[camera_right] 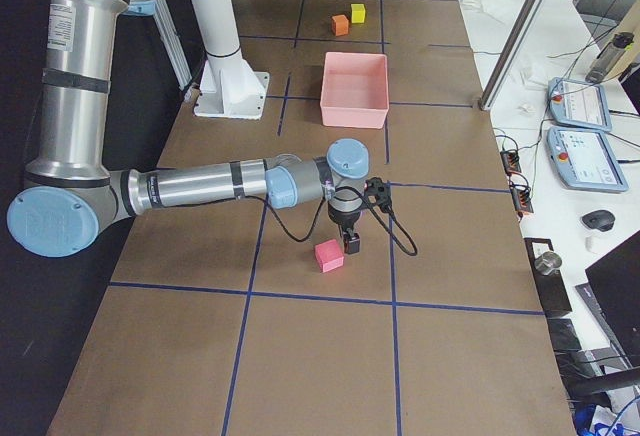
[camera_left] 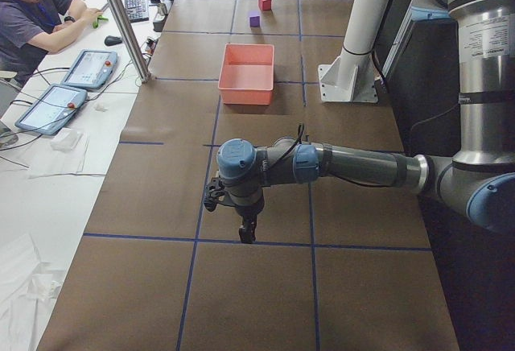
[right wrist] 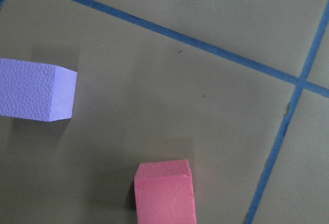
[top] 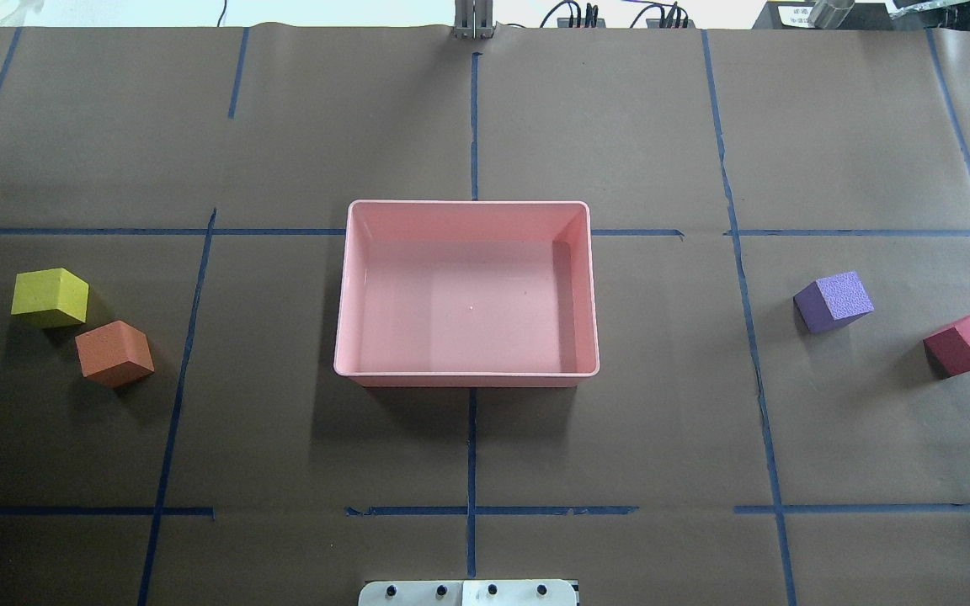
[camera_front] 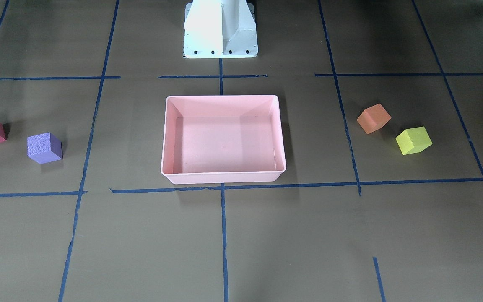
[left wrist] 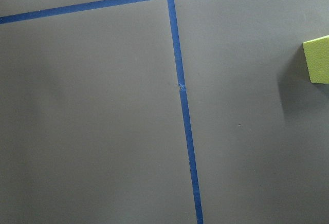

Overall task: Place blocks into pink bin with both arms
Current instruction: 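Move the right gripper down over the red cube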

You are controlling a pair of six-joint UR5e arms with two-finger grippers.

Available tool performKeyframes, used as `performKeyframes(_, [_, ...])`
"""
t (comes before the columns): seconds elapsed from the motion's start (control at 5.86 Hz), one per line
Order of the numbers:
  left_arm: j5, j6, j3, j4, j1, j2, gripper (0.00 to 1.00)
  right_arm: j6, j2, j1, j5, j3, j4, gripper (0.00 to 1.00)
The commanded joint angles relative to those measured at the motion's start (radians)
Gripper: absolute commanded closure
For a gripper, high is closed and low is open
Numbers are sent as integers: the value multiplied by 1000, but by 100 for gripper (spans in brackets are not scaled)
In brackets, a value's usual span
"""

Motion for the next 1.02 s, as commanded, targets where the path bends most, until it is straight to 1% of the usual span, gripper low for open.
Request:
performKeyframes(0.0, [0,0,0,0,0,0,0,69,-5,-102,-16,-174,280,0])
performKeyframes(0.17, [0,0,0,0,0,0,0,100,-5,-111,-18,-201,321,0])
performKeyframes(0.51, [0,0,1,0,-1,0,0,105,-5,-136,-21,-203,320,0])
performKeyframes(0.68, [0,0,1,0,0,0,0,104,-6,-160,-59,-210,314,0])
performKeyframes(0.85, [0,0,1,0,0,2,0,104,-5,-180,-66,-238,315,0])
